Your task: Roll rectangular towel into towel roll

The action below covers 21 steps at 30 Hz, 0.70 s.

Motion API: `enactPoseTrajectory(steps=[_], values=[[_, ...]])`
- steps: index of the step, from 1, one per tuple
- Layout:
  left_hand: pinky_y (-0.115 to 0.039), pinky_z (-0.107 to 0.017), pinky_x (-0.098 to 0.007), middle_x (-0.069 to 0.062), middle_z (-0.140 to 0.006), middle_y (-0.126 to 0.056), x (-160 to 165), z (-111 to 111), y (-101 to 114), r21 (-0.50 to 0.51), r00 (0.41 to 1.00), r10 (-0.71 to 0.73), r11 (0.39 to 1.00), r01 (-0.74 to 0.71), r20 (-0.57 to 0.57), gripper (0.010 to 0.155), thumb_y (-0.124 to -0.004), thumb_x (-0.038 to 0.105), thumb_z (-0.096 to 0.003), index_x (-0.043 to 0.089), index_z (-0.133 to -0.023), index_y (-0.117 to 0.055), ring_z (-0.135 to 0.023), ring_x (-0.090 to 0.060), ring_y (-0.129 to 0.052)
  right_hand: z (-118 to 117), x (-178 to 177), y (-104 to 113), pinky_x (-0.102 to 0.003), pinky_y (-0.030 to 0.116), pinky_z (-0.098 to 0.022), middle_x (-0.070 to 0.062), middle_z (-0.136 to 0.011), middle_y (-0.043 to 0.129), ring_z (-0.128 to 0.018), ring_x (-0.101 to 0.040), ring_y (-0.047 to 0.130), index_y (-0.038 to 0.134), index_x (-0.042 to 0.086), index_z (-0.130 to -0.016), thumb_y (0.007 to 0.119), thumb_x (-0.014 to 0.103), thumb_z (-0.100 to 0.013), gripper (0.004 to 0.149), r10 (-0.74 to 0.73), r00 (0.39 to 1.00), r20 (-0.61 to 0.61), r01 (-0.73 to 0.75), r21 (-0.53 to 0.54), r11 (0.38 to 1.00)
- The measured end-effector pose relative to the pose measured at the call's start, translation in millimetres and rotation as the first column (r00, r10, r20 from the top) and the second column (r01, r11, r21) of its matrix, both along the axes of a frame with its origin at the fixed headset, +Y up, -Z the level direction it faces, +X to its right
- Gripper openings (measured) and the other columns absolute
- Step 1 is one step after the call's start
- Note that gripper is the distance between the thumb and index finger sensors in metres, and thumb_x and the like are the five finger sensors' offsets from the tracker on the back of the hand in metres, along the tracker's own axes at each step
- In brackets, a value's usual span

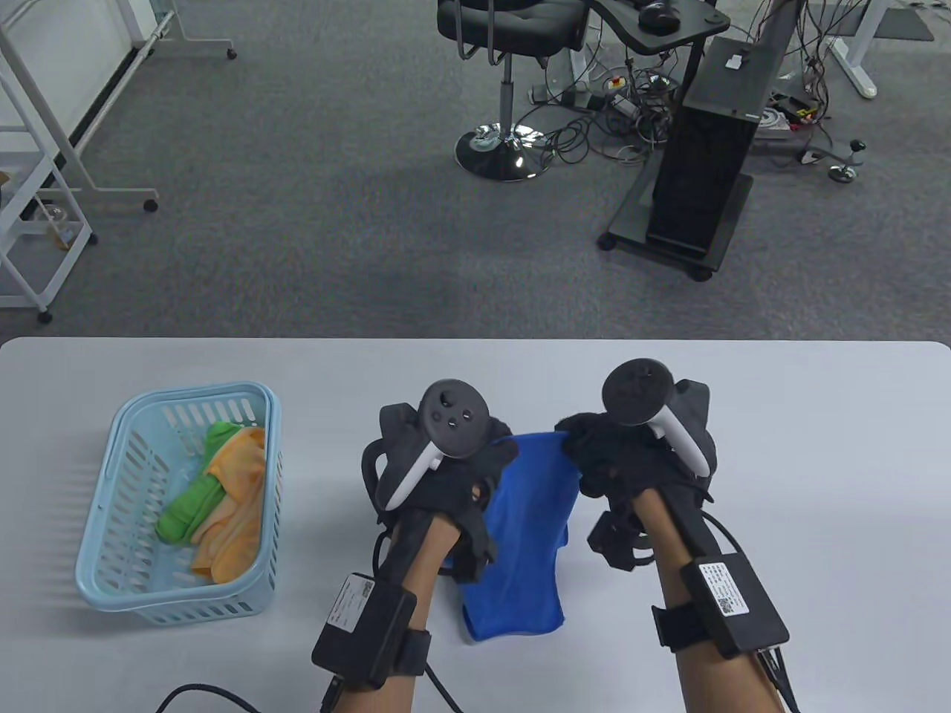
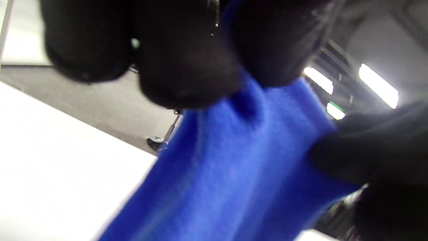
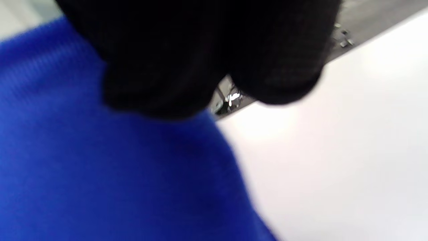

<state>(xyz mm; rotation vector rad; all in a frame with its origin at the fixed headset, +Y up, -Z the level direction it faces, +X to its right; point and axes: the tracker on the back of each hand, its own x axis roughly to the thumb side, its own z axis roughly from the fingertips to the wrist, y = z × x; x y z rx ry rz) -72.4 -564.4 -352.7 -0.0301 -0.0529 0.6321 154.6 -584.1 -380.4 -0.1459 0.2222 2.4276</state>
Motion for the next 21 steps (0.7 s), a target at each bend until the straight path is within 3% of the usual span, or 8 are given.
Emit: enactPoseTrajectory(steps=[1, 4, 7, 11, 14, 17, 18, 21], values=[[-0.094, -0.010, -0.032, -0.018, -0.087, -0.094, -2, -8, 2, -0.005, 0.996, 0.082, 0.997, -0.082, -0.026, 0.045, -0.085, 0.034, -0.0429, 0.018, -0.084, -0.094, -0.005, 0.001, -0.104, -5, 1, 6, -0.034, 0.094, -0.027, -0.013, -0.086, 0.082, -0.029, -0.006, 0.106, 0.087, 0.021, -0.085, 0.079, 0.030, -0.035, 0.051, -0.140, 0.990, 0.013, 0.140, 0.053, 0.989], [-0.096, -0.008, -0.033, -0.020, -0.083, -0.096, -5, -21, 20, 0.080, 0.970, 0.236, 0.970, -0.232, -0.052, 0.045, -0.086, 0.029, -0.0426, 0.016, -0.086, -0.090, -0.006, 0.001, -0.109, -7, 3, 31, -0.041, 0.087, -0.050, -0.010, -0.089, 0.080, -0.060, -0.015, 0.104, 0.087, 0.023, -0.084, 0.079, 0.028, -0.034, 0.050, -0.252, 0.966, 0.052, 0.234, 0.229, 0.945], [-0.088, -0.044, -0.051, -0.020, -0.093, -0.087, -1, -21, 49, 0.204, 0.941, 0.313, 0.920, -0.335, 0.130, 0.047, -0.085, 0.028, -0.0428, 0.017, -0.089, -0.081, -0.058, -0.028, -0.112, 1, 10, 66, -0.039, 0.080, -0.060, -0.007, -0.096, 0.070, -0.074, -0.012, 0.095, 0.082, 0.026, -0.085, 0.077, 0.028, -0.035, 0.050, -0.226, 0.974, -0.016, 0.212, 0.417, 0.884], [-0.073, -0.062, -0.054, -0.015, -0.099, -0.079, 4, 0, 59, 0.371, 0.960, 0.134, 0.902, -0.220, 0.244, 0.048, -0.087, 0.030, -0.0412, 0.020, -0.087, -0.077, -0.080, -0.026, -0.100, 25, 26, 74, -0.041, 0.078, -0.061, -0.007, -0.096, 0.070, -0.074, -0.012, 0.094, 0.081, 0.025, -0.084, 0.080, 0.030, -0.034, 0.051, -0.175, 0.981, -0.083, 0.192, 0.505, 0.842], [-0.073, -0.063, -0.051, -0.012, -0.100, -0.078, 17, 22, 19, 0.469, 0.967, -0.103, 0.883, -0.020, 0.235, 0.048, -0.088, 0.032, -0.0390, 0.023, -0.085, -0.076, -0.081, -0.021, -0.098, 45, 30, 31, -0.041, 0.077, -0.061, -0.007, -0.095, 0.070, -0.074, -0.012, 0.094, 0.080, 0.026, -0.084, 0.081, 0.032, -0.033, 0.051, -0.040, 0.995, -0.088, 0.078, 0.501, 0.862], [-0.075, -0.060, -0.054, -0.010, -0.101, -0.078, 28, 41, -63, 0.321, 0.922, -0.285, 0.927, 0.195, 0.261, 0.047, -0.088, 0.036, -0.0390, 0.027, -0.084, -0.077, -0.080, -0.024, -0.100, 63, 26, -49, -0.045, 0.077, -0.060, -0.005, -0.096, 0.070, -0.075, -0.013, 0.094, 0.080, 0.027, -0.083, 0.083, 0.033, -0.032, 0.052, 0.087, 0.989, -0.120, -0.035, 0.380, 0.924], [-0.076, -0.058, -0.056, -0.009, -0.100, -0.080, 31, 49, -104, 0.250, 0.901, -0.352, 0.924, 0.290, 0.255, 0.046, -0.090, 0.037, -0.0377, 0.029, -0.082, -0.080, -0.079, -0.029, -0.099, 72, 24, -96, -0.047, 0.077, -0.058, -0.005, -0.096, 0.070, -0.075, -0.018, 0.094, 0.081, 0.026, -0.083, 0.084, 0.033, -0.031, 0.052, 0.120, 0.978, -0.171, -0.072, 0.263, 0.962], [-0.077, -0.054, -0.057, -0.011, -0.093, -0.091, 38, 79, -175, 0.153, 0.761, -0.565, 0.823, 0.547, 0.320, 0.044, -0.092, 0.043, -0.0340, 0.032, -0.077, -0.089, -0.076, -0.033, -0.099, 94, 21, -163, -0.047, 0.082, -0.051, -0.004, -0.090, 0.077, -0.065, -0.020, 0.099, 0.087, 0.025, -0.077, 0.086, 0.035, -0.029, 0.049, 0.185, 0.957, -0.222, -0.142, 0.197, 0.970]])
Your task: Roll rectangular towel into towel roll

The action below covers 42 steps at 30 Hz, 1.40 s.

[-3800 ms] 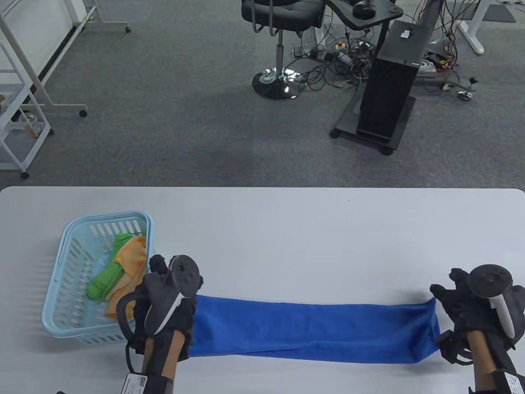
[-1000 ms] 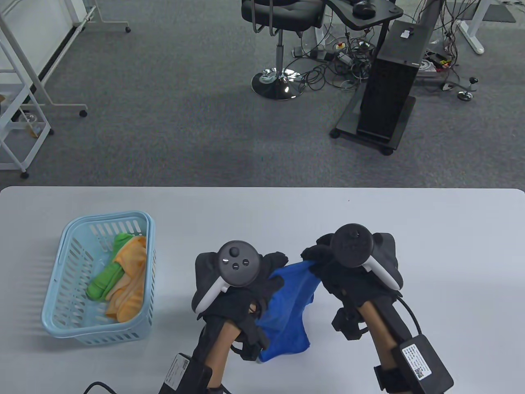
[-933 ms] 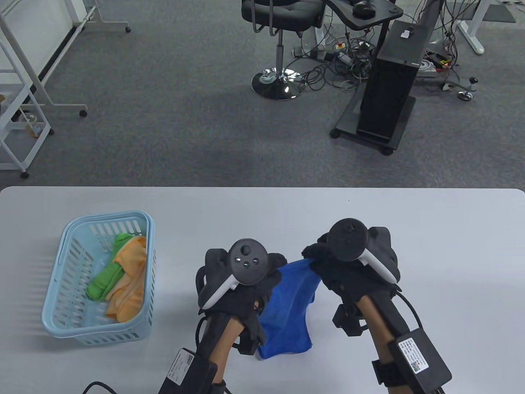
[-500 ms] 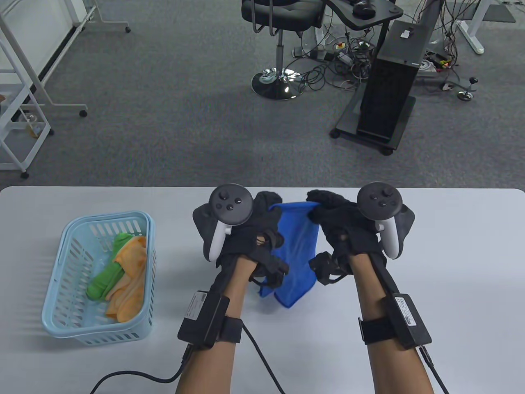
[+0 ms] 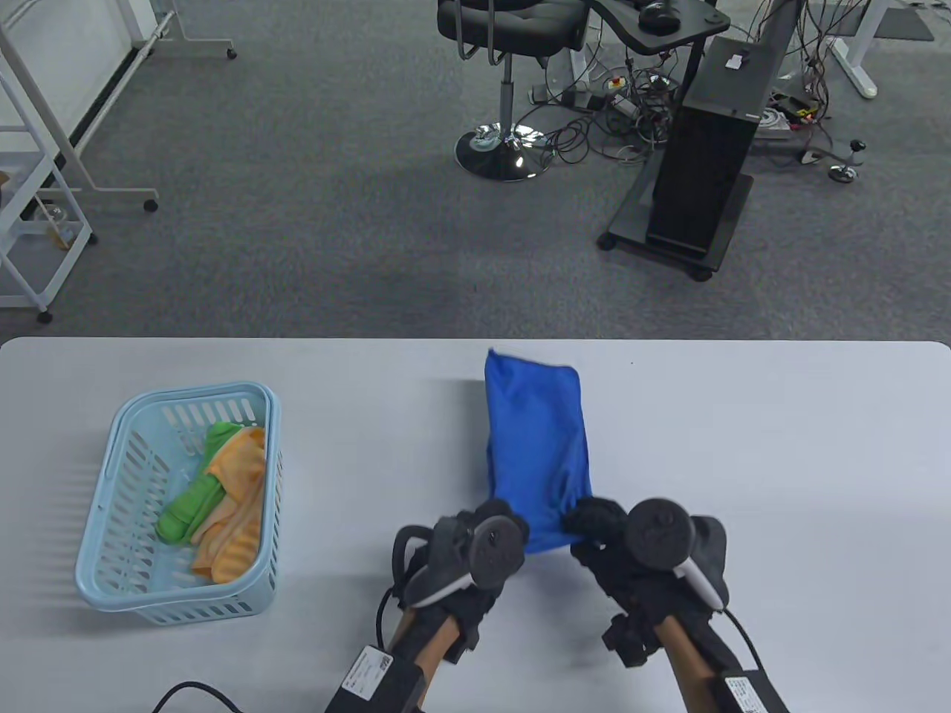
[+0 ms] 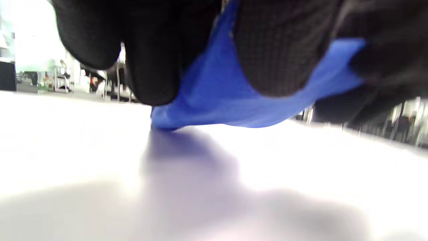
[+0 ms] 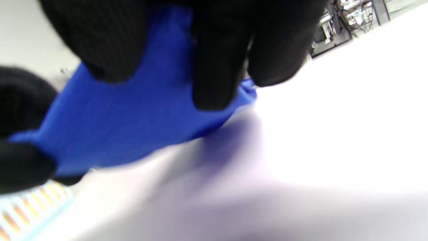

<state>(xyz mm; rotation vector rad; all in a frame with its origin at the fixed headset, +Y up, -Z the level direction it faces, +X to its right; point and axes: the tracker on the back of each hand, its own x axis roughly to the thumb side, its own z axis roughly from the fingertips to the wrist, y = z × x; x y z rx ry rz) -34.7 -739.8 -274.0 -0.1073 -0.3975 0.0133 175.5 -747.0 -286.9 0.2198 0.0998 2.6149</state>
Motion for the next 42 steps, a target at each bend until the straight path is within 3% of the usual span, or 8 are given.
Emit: enactPoseTrajectory(steps=[3, 9, 14, 18, 22, 25, 29, 42], values=[[-0.075, -0.058, -0.056, -0.007, -0.094, -0.091, 4, 19, -16, -0.028, 0.987, -0.154, 0.988, 0.155, 0.037, 0.046, -0.089, 0.049, -0.0332, 0.034, -0.076, -0.091, -0.081, -0.032, -0.095, 12, -3, -24, -0.047, 0.080, -0.053, -0.005, -0.091, 0.075, -0.066, -0.020, 0.096, 0.086, 0.027, -0.078, 0.085, 0.039, -0.029, 0.051, 0.101, 0.993, -0.067, -0.108, -0.109, 0.988], [-0.069, -0.061, -0.058, -0.008, -0.093, -0.092, -7, 32, -6, -0.104, 0.988, 0.140, 0.984, -0.147, -0.066, 0.046, -0.088, 0.043, -0.0360, 0.032, -0.080, -0.090, -0.085, -0.035, -0.089, 23, -4, -12, -0.048, 0.077, -0.056, -0.006, -0.090, 0.075, -0.066, -0.019, 0.094, 0.087, 0.028, -0.078, 0.081, 0.041, -0.030, 0.050, 0.289, 0.944, -0.161, -0.304, -0.079, 0.949], [-0.070, -0.060, -0.058, -0.007, -0.079, -0.101, -10, 31, -10, -0.110, 0.979, 0.196, 0.973, -0.201, -0.059, 0.045, -0.087, 0.042, -0.0365, 0.031, -0.080, -0.091, -0.083, -0.034, -0.091, 31, 17, -3, -0.052, 0.073, -0.058, -0.011, -0.094, 0.072, -0.071, -0.025, 0.091, 0.084, 0.024, -0.085, 0.081, 0.047, -0.030, 0.059, 0.214, 0.969, -0.122, -0.238, -0.237, 0.942], [-0.070, -0.060, -0.059, -0.007, -0.073, -0.104, -13, 32, -9, -0.088, 0.976, 0.212, 0.973, -0.215, -0.050, 0.046, -0.086, 0.043, -0.0365, 0.030, -0.080, -0.092, -0.081, -0.033, -0.093, 32, 35, 13, -0.052, 0.072, -0.059, -0.010, -0.096, 0.068, -0.073, -0.025, 0.089, 0.078, 0.022, -0.090, 0.080, 0.050, -0.029, 0.067, 0.209, 0.977, -0.034, -0.211, -0.131, 0.969], [-0.070, -0.061, -0.059, -0.007, -0.071, -0.104, -11, 31, -11, -0.108, 0.972, 0.227, 0.967, -0.232, -0.056, 0.046, -0.085, 0.043, -0.0373, 0.029, -0.080, -0.093, -0.080, -0.033, -0.094, 36, 17, 8, -0.061, 0.038, -0.072, 0.001, -0.110, 0.030, -0.100, -0.035, 0.040, 0.052, 0.034, -0.104, 0.083, 0.054, -0.027, 0.085, 0.066, 0.980, -0.187, -0.097, -0.162, 0.982], [-0.070, -0.061, -0.059, -0.007, -0.071, -0.104, -6, 32, -14, -0.115, 0.979, 0.200, 0.972, -0.202, -0.033, 0.046, -0.084, 0.043, -0.0376, 0.029, -0.081, -0.093, -0.080, -0.033, -0.094, 35, -6, -6, -0.063, 0.023, -0.072, -0.001, -0.109, 0.009, -0.101, -0.038, 0.013, 0.041, 0.037, -0.106, 0.083, 0.060, -0.024, 0.095, 0.215, 0.931, -0.294, -0.276, -0.185, 0.943], [-0.069, -0.061, -0.059, -0.007, -0.069, -0.104, -5, 30, -17, -0.124, 0.984, 0.176, 0.976, -0.179, -0.039, 0.046, -0.084, 0.044, -0.0378, 0.029, -0.079, -0.094, -0.079, -0.033, -0.094, 29, -16, -24, -0.064, 0.028, -0.072, -0.010, -0.110, 0.026, -0.102, -0.039, 0.022, 0.054, 0.032, -0.104, 0.080, 0.060, -0.025, 0.087, 0.428, 0.855, -0.293, -0.498, -0.234, 0.835], [-0.064, -0.063, -0.062, -0.010, -0.078, -0.098, -13, 24, -23, -0.132, 0.978, 0.163, 0.975, -0.180, -0.134, 0.046, -0.079, 0.051, -0.0392, 0.023, -0.070, -0.099, -0.085, -0.038, -0.086, 32, 8, 5, -0.065, 0.038, -0.071, -0.012, -0.107, 0.043, -0.101, -0.039, 0.041, 0.060, 0.026, -0.099, 0.082, 0.052, -0.027, 0.080, 0.219, 0.960, -0.175, -0.248, -0.164, 0.955]])
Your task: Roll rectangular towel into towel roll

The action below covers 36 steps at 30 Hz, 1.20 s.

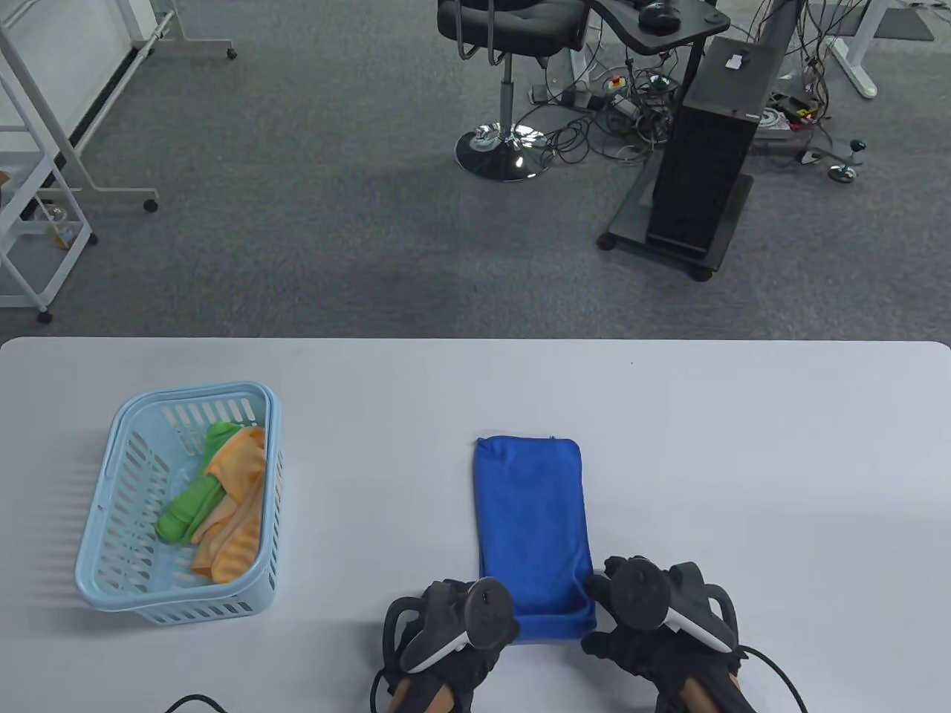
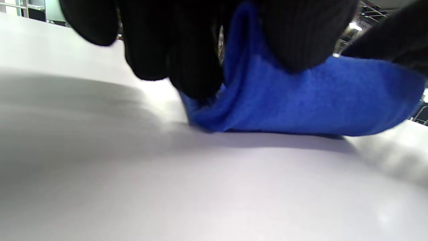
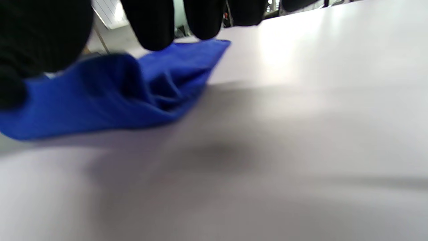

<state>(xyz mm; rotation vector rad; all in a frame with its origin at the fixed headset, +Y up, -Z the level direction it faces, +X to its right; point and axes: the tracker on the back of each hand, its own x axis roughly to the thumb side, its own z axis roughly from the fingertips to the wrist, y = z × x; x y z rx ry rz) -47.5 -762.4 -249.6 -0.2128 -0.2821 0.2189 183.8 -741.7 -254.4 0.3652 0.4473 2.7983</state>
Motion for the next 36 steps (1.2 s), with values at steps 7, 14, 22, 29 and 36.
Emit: enactPoseTrajectory(steps=[7, 14, 22, 29, 36], values=[[-0.060, -0.064, -0.063, -0.012, -0.084, -0.093, -1, 0, -3, -0.018, 1.000, 0.003, 1.000, -0.004, -0.023, 0.047, -0.076, 0.050, -0.0404, 0.022, -0.071, -0.097, -0.088, -0.040, -0.080, -4, -9, -19, -0.063, 0.045, -0.070, -0.008, -0.100, 0.059, -0.097, -0.035, 0.056, 0.084, 0.027, -0.079, 0.078, 0.042, -0.031, 0.051, 0.048, 0.998, 0.029, -0.048, 0.029, 0.998], [-0.056, -0.066, -0.064, -0.015, -0.089, -0.088, 1, -1, -4, -0.007, 0.998, -0.041, 0.999, 0.041, -0.043, 0.050, -0.076, 0.051, -0.0404, 0.023, -0.077, -0.094, -0.091, -0.042, -0.075, -9, -12, -27, -0.062, 0.049, -0.069, -0.008, -0.097, 0.065, -0.094, -0.034, 0.062, 0.090, 0.025, -0.073, 0.074, 0.045, -0.032, 0.049, 0.108, 0.990, 0.090, -0.115, 0.073, 0.991], [-0.055, -0.066, -0.063, -0.014, -0.092, -0.085, 12, -1, -6, 0.025, 0.991, -0.125, 0.992, 0.127, -0.053, 0.049, -0.077, 0.051, -0.0402, 0.021, -0.077, -0.093, -0.093, -0.042, -0.072, 0, -32, -9, -0.060, 0.042, -0.072, -0.005, -0.100, 0.051, -0.097, -0.032, 0.051, 0.075, 0.035, -0.079, 0.083, 0.033, -0.030, 0.050, -0.041, 0.997, -0.065, 0.054, 0.210, 0.976], [-0.056, -0.066, -0.064, -0.014, -0.091, -0.086, 7, -1, -4, 0.032, 0.992, -0.111, 0.993, 0.113, -0.063, 0.051, -0.078, 0.052, -0.0389, 0.022, -0.077, -0.093, -0.092, -0.042, -0.074, -4, -30, -31, -0.062, 0.042, -0.071, -0.008, -0.102, 0.053, -0.098, -0.036, 0.049, 0.078, 0.036, -0.084, 0.082, 0.050, -0.026, 0.060, 0.172, 0.981, -0.094, -0.167, 0.067, 0.984], [-0.052, -0.068, -0.064, -0.014, -0.097, -0.078, -3, 0, 12, 0.087, 0.977, -0.157, 0.982, 0.170, -0.142, 0.061, -0.082, 0.048, -0.0383, 0.030, -0.096, -0.075, -0.095, -0.043, -0.069, -6, -31, -40, -0.063, 0.037, -0.072, -0.010, -0.105, 0.042, -0.100, -0.037, 0.040, 0.059, 0.038, -0.091, 0.084, 0.050, -0.026, 0.071, 0.241, 0.968, -0.073, -0.243, -0.020, 0.970]])
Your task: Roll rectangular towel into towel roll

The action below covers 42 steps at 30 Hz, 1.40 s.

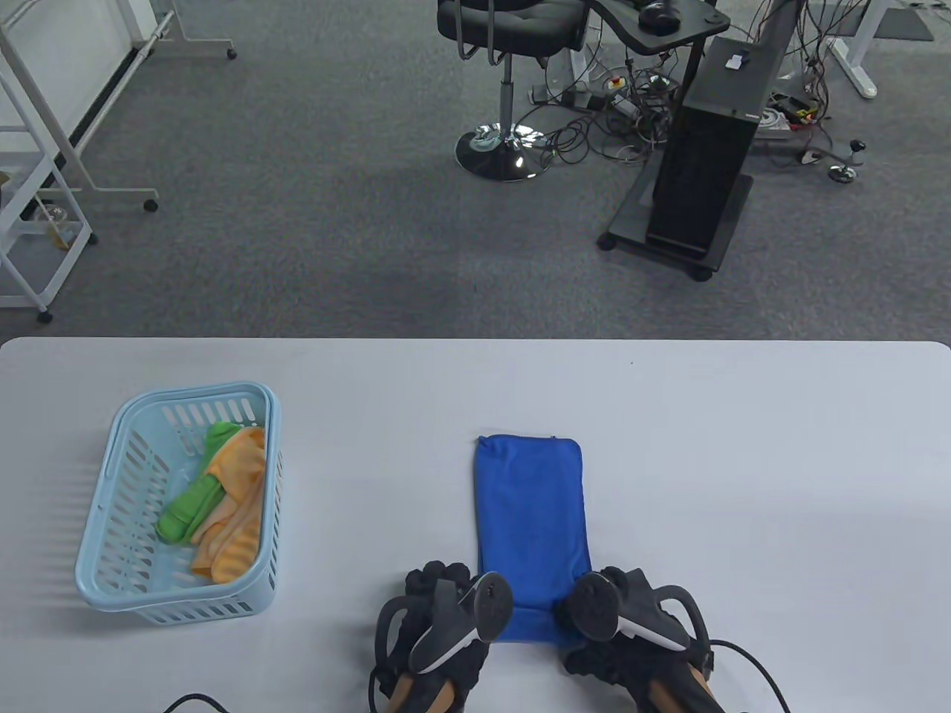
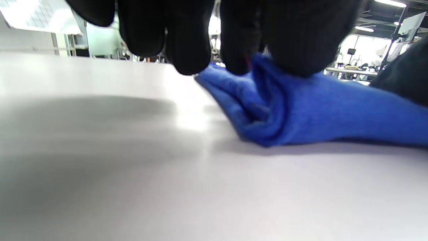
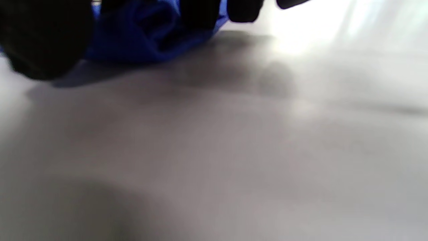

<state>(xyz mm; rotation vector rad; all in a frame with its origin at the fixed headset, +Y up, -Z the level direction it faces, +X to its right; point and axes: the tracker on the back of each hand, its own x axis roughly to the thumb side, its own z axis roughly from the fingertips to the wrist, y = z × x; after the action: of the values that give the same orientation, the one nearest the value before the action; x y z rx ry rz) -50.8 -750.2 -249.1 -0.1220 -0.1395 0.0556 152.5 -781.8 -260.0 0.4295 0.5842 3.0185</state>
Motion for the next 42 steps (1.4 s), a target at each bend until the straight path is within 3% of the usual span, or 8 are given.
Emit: enactPoseTrajectory(steps=[5, 9, 13, 20, 33, 37, 39, 42], values=[[-0.053, -0.068, -0.063, -0.011, -0.098, -0.072, 8, 10, 17, 0.157, 0.996, 0.045, 0.986, -0.057, 0.081, 0.046, -0.079, 0.039, -0.0422, 0.039, -0.088, -0.073, -0.094, -0.040, -0.070, -2, -2, 1, -0.062, 0.042, -0.071, -0.010, -0.103, 0.049, -0.098, -0.037, 0.048, 0.068, 0.036, -0.086, 0.081, 0.041, -0.031, 0.056, -0.045, 0.998, 0.041, 0.044, 0.037, 0.998], [-0.045, -0.070, -0.064, -0.013, -0.102, -0.067, 24, 11, 2, 0.014, 0.974, 0.004, 1.000, -0.007, 0.226, 0.050, -0.078, 0.047, -0.0395, 0.035, -0.088, -0.082, -0.097, -0.042, -0.059, -3, 0, 2, -0.062, 0.044, -0.071, -0.010, -0.102, 0.052, -0.097, -0.037, 0.051, 0.073, 0.035, -0.084, 0.080, 0.039, -0.032, 0.053, -0.083, 0.995, 0.055, 0.082, 0.035, 0.996], [-0.041, -0.072, -0.065, -0.012, -0.109, -0.056, 30, 8, -20, -0.139, 0.951, -0.178, 0.966, 0.218, 0.254, 0.072, -0.081, 0.055, -0.0352, 0.033, -0.102, -0.065, -0.102, -0.042, -0.051, -4, 1, 2, -0.062, 0.043, -0.071, -0.010, -0.102, 0.051, -0.098, -0.037, 0.050, 0.072, 0.035, -0.084, 0.079, 0.040, -0.032, 0.053, -0.076, 0.996, 0.051, 0.075, 0.027, 0.997], [-0.053, -0.069, -0.064, -0.009, -0.096, -0.076, 33, 7, -20, -0.009, 0.960, -0.153, 0.987, 0.160, 0.236, 0.055, -0.083, 0.041, -0.0385, 0.029, -0.092, -0.078, -0.094, -0.038, -0.070, -4, 1, 1, -0.061, 0.044, -0.071, -0.010, -0.101, 0.052, -0.097, -0.036, 0.052, 0.073, 0.033, -0.082, 0.077, 0.040, -0.032, 0.051, -0.101, 0.993, 0.056, 0.099, 0.034, 0.994], [-0.068, -0.062, -0.060, -0.009, -0.067, -0.104, 13, 2, -11, -0.140, 0.987, 0.077, 0.989, -0.057, 0.144, 0.048, -0.079, 0.039, -0.0364, 0.027, -0.079, -0.097, -0.080, -0.032, -0.094, -3, 9, 11, -0.061, 0.052, -0.069, -0.005, -0.093, 0.069, -0.092, -0.031, 0.067, 0.082, 0.022, -0.076, 0.073, 0.043, -0.031, 0.049, -0.159, 0.986, 0.045, 0.154, 0.088, 0.984], [-0.066, -0.063, -0.060, -0.007, -0.063, -0.103, 15, -1, -15, -0.116, 0.989, 0.044, 0.993, -0.028, 0.140, 0.049, -0.079, 0.040, -0.0368, 0.030, -0.083, -0.091, -0.078, -0.031, -0.093, -1, 7, 20, -0.061, 0.049, -0.070, -0.006, -0.099, 0.056, -0.095, -0.032, 0.060, 0.065, 0.026, -0.087, 0.078, 0.041, -0.031, 0.060, -0.204, 0.978, 0.041, 0.194, 0.164, 0.967], [-0.064, -0.064, -0.061, -0.007, -0.062, -0.099, 14, -3, -18, -0.135, 0.990, 0.062, 0.990, -0.045, 0.127, 0.053, -0.080, 0.041, -0.0373, 0.035, -0.090, -0.077, -0.079, -0.031, -0.090, 1, 4, 25, -0.061, 0.050, -0.070, -0.006, -0.099, 0.056, -0.095, -0.031, 0.061, 0.067, 0.034, -0.085, 0.081, 0.038, -0.030, 0.057, -0.221, 0.975, 0.007, 0.214, 0.220, 0.952], [-0.059, -0.066, -0.062, -0.008, -0.066, -0.090, 14, -4, -21, -0.129, 0.990, 0.069, 0.990, -0.054, 0.120, 0.049, -0.080, 0.042, -0.0381, 0.040, -0.086, -0.072, -0.083, -0.033, -0.083, 3, 0, 26, -0.060, 0.052, -0.070, -0.004, -0.097, 0.061, -0.093, -0.030, 0.066, 0.074, 0.036, -0.078, 0.081, 0.033, -0.031, 0.047, -0.201, 0.979, -0.017, 0.199, 0.248, 0.948]])
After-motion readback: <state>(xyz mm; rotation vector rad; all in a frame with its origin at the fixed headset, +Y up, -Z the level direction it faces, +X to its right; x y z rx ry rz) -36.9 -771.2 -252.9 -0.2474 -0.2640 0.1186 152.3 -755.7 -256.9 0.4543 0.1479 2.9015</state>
